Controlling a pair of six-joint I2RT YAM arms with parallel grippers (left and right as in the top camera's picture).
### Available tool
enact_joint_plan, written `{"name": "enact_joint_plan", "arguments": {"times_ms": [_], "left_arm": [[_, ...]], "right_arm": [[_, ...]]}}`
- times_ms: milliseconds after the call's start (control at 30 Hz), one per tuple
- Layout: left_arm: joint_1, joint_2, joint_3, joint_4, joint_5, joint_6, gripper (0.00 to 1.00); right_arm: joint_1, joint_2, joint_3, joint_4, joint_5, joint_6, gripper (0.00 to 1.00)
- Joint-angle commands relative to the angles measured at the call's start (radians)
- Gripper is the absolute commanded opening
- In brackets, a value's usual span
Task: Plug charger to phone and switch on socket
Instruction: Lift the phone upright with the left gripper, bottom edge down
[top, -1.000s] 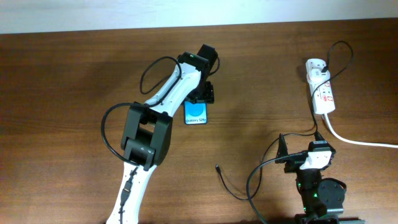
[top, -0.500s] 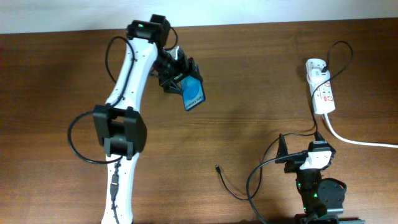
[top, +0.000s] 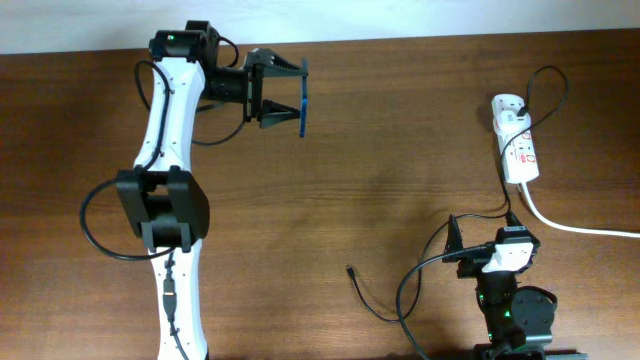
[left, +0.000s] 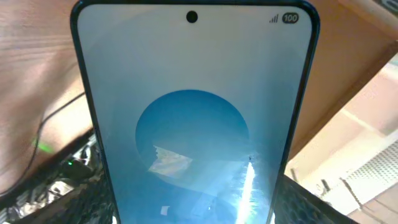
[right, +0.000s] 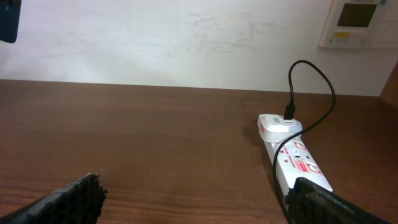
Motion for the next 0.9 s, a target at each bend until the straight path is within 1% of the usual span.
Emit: {"name": "enact_joint_plan", "arguments": {"times_ms": [0,67,867], "left_arm": [[0.008,-0.010,0.027,-0.002,0.072,-0.088,0.66],[0.008,-0.010,0.027,-0.002,0.072,-0.107,0.66],[0.008,-0.010,0.027,-0.002,0.072,-0.106,0.68]], "right_arm": [[0.005,-0.006,-0.005,-0.005,0.008,0.004,0.98],[0.005,-0.006,-0.005,-0.005,0.008,0.004,0.98],[0.005,-0.006,-0.005,-0.005,0.008,0.004,0.98]]}}
